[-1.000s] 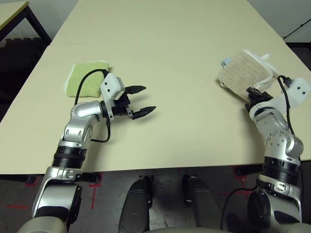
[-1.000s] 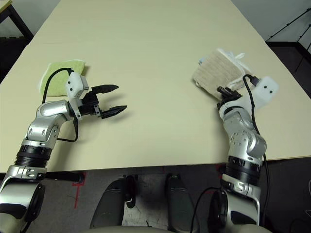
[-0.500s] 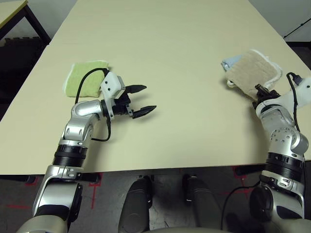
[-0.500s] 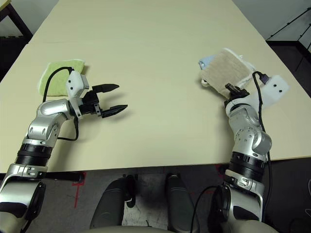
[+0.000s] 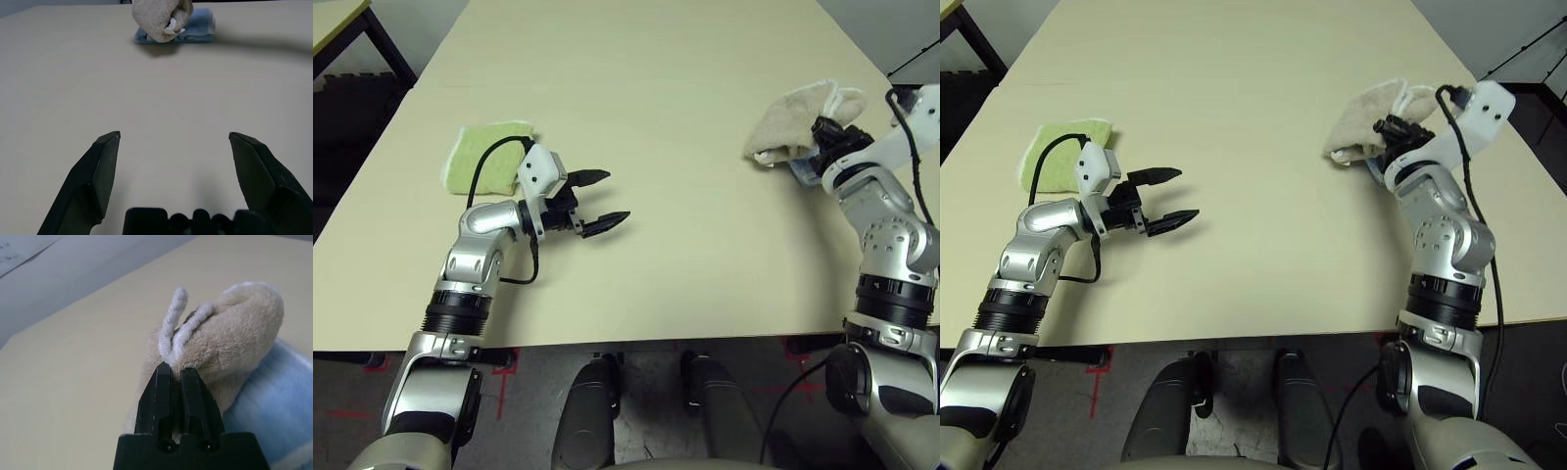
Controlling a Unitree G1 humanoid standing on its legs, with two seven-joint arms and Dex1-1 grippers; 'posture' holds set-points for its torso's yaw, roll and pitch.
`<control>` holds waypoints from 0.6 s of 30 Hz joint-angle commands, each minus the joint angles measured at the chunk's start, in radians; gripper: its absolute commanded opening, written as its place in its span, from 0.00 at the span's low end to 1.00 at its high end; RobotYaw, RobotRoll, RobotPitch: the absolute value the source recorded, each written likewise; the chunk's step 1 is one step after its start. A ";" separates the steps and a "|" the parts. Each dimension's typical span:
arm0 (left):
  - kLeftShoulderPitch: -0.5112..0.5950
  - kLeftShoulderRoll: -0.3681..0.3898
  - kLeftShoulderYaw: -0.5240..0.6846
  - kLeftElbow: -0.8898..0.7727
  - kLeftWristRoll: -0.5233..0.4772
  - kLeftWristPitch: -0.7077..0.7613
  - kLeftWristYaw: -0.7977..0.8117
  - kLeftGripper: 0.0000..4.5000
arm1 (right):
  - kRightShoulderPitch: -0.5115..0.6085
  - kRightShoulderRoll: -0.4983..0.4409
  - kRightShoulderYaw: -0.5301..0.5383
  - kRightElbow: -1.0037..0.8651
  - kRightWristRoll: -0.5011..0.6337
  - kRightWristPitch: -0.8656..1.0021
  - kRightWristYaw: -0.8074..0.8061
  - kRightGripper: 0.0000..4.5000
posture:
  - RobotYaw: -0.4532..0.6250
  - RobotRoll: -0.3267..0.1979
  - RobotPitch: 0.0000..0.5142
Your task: Fold the towel and set it aside.
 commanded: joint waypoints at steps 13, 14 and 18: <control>-0.001 -0.004 -0.016 0.018 0.019 -0.014 0.002 1.00 | -0.270 -0.145 0.021 0.499 -0.123 -0.243 0.183 0.00 | 0.47 0.62 0.39; -0.001 -0.004 -0.016 0.017 0.020 -0.014 0.002 1.00 | -0.284 -0.150 0.021 0.526 -0.129 -0.258 0.189 0.00 | 0.47 0.62 0.39; 0.008 0.001 -0.013 0.005 0.017 -0.010 0.002 1.00 | -0.295 -0.160 0.018 0.579 -0.144 -0.293 0.196 0.00 | 0.47 0.62 0.41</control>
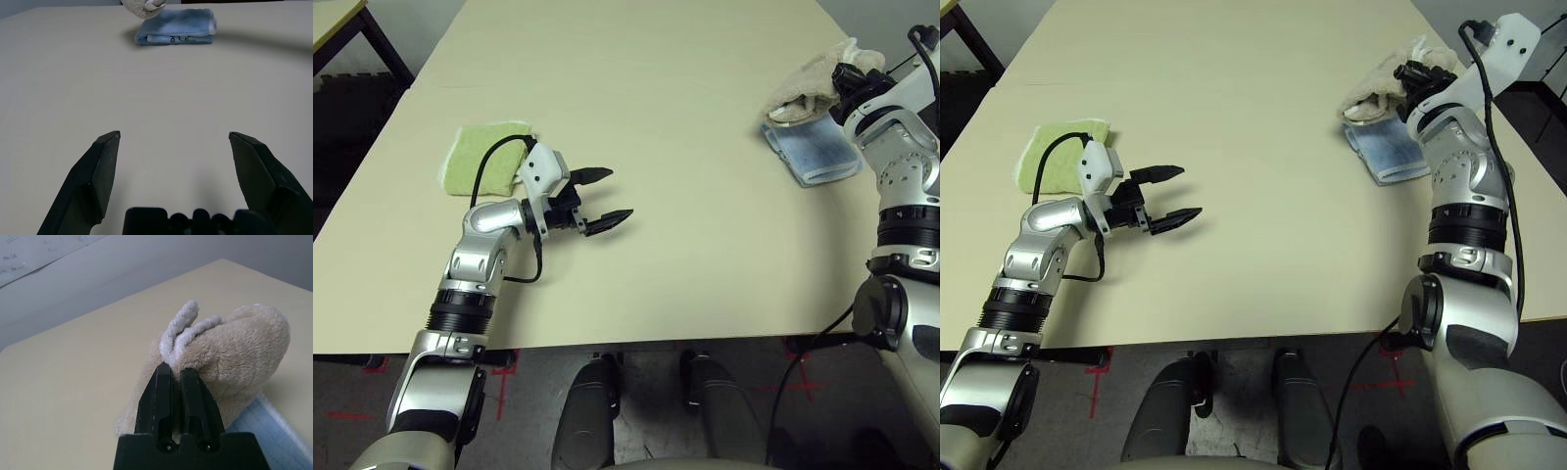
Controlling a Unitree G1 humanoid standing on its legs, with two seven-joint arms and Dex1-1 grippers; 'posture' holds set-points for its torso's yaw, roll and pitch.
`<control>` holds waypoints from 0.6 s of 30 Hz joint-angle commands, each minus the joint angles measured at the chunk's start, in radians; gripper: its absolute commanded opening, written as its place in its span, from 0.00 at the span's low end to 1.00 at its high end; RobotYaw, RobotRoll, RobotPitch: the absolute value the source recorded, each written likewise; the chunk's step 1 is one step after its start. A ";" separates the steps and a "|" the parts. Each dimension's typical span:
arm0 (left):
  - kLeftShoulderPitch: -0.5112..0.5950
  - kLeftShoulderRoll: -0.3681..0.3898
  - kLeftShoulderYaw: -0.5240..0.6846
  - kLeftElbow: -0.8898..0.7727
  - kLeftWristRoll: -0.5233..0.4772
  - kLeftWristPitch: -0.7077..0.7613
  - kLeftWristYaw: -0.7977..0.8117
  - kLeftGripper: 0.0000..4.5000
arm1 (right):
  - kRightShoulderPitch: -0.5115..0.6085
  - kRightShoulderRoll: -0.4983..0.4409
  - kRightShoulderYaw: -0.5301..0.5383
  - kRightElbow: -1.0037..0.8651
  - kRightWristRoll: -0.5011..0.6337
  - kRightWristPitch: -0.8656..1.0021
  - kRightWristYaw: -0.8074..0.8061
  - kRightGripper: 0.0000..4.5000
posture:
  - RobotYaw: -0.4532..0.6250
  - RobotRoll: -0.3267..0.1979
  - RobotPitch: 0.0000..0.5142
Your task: Fold the towel and set it aside.
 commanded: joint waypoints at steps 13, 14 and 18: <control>0.032 0.024 -0.015 -0.028 0.005 0.023 -0.011 1.00 | 0.279 0.060 -0.058 -0.196 0.015 0.028 -0.119 0.00 | 0.46 0.62 0.46; 0.032 0.025 -0.015 -0.027 0.005 0.023 -0.011 1.00 | 0.304 0.072 -0.062 -0.227 0.022 0.040 -0.130 0.00 | 0.46 0.62 0.46; 0.030 0.028 -0.016 -0.026 0.006 0.025 -0.012 1.00 | 0.416 0.129 -0.084 -0.368 0.049 0.105 -0.195 0.00 | 0.46 0.62 0.47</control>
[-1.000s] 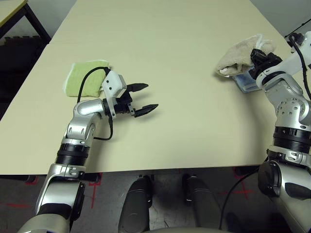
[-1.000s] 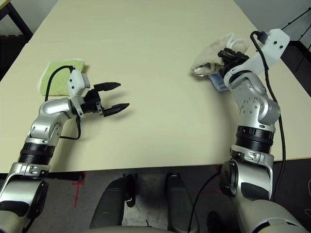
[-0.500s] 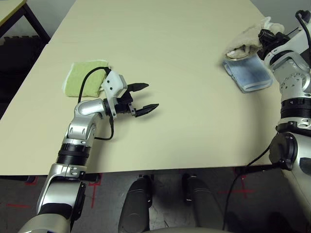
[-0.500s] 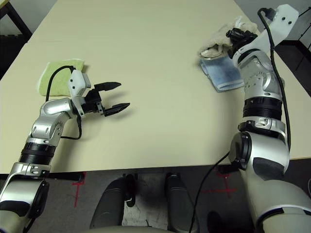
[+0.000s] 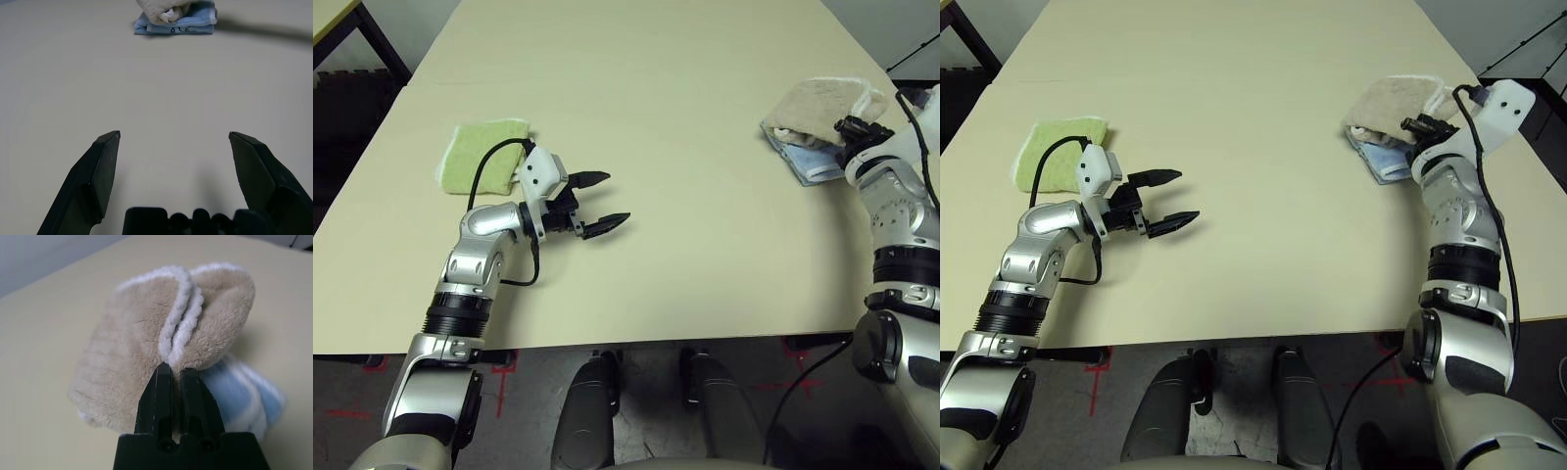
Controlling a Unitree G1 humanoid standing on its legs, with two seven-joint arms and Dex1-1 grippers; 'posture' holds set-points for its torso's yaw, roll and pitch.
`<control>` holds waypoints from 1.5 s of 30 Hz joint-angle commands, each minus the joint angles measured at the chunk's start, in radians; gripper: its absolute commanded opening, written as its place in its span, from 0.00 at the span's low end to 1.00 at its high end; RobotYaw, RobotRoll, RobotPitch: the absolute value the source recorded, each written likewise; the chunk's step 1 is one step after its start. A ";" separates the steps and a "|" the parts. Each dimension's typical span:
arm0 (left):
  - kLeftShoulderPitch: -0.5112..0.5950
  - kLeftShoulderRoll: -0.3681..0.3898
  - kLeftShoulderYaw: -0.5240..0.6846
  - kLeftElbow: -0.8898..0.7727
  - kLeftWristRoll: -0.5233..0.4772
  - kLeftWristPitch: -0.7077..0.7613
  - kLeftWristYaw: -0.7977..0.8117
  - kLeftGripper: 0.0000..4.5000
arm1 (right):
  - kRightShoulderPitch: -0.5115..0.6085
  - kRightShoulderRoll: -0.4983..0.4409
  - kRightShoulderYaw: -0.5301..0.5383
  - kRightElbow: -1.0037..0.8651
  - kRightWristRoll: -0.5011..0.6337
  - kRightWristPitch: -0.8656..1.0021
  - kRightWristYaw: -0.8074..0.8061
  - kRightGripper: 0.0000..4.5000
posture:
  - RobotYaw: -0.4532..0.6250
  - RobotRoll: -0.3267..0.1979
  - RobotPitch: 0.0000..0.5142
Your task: Fold the towel and set it aside.
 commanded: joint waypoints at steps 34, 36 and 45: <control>0.003 -0.017 -0.023 0.008 0.012 -0.012 0.007 1.00 | 0.282 0.081 0.114 -0.726 0.370 0.496 0.031 0.99 | 0.45 0.62 0.43; -0.003 -0.021 -0.024 0.016 0.014 -0.016 0.009 1.00 | 0.242 0.083 0.150 -0.678 0.348 0.486 0.045 0.99 | 0.45 0.62 0.42; 0.012 -0.019 -0.013 -0.009 0.015 -0.015 0.031 1.00 | -0.046 0.051 0.282 -0.099 0.080 0.284 0.152 0.99 | 0.50 0.62 0.39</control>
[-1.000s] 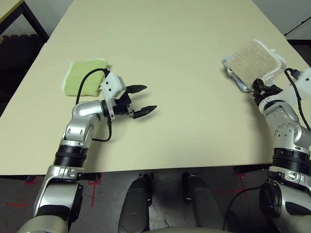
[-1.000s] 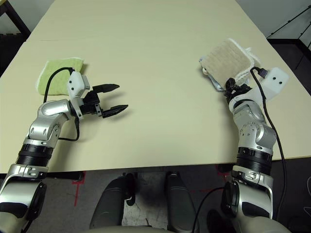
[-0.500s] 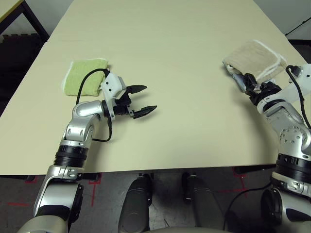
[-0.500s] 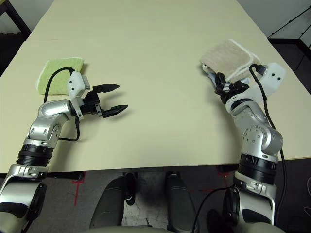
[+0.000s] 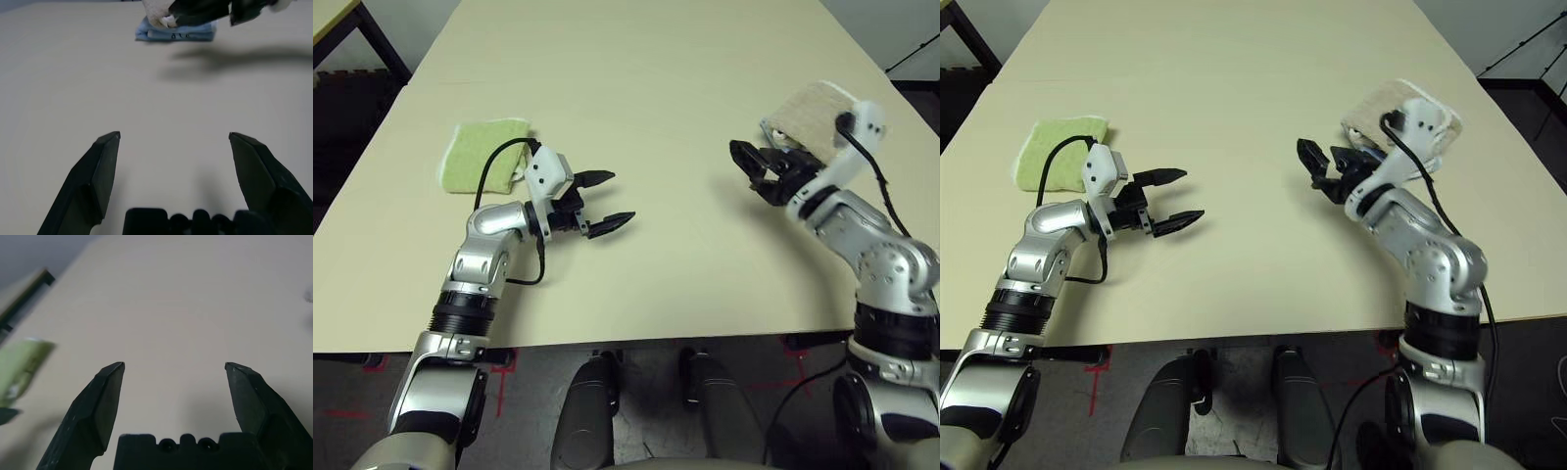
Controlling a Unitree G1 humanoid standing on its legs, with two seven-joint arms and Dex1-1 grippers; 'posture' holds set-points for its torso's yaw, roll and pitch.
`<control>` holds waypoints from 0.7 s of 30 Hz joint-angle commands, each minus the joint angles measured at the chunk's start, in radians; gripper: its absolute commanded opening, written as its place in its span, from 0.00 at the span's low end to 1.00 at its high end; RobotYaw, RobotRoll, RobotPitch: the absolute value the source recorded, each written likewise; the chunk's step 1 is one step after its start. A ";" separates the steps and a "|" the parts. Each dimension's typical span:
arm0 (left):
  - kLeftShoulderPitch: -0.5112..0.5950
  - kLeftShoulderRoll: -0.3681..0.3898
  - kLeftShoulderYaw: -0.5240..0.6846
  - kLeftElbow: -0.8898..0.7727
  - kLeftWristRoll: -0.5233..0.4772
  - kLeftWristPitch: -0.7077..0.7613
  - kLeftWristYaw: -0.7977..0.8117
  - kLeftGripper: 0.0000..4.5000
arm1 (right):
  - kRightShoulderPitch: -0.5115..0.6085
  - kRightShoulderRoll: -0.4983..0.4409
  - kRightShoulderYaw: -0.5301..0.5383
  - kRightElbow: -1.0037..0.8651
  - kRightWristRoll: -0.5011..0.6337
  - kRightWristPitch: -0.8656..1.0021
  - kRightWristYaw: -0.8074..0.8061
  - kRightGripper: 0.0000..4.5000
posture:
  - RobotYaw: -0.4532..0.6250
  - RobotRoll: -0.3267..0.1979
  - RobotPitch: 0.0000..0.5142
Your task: Fold the towel and set it aside.
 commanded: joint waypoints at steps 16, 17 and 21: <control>0.055 0.031 0.006 -0.057 0.000 0.010 0.039 1.00 | -0.416 -0.085 -0.037 0.856 -0.295 -0.433 0.019 0.99 | 0.52 0.62 0.37; 0.054 0.031 0.006 -0.056 -0.001 0.010 0.039 1.00 | -0.425 -0.092 -0.039 0.881 -0.307 -0.455 0.010 0.99 | 0.52 0.62 0.37; 0.053 0.029 0.002 -0.057 -0.002 0.012 0.038 1.00 | -0.452 -0.109 -0.057 0.954 -0.324 -0.503 -0.004 0.99 | 0.52 0.62 0.38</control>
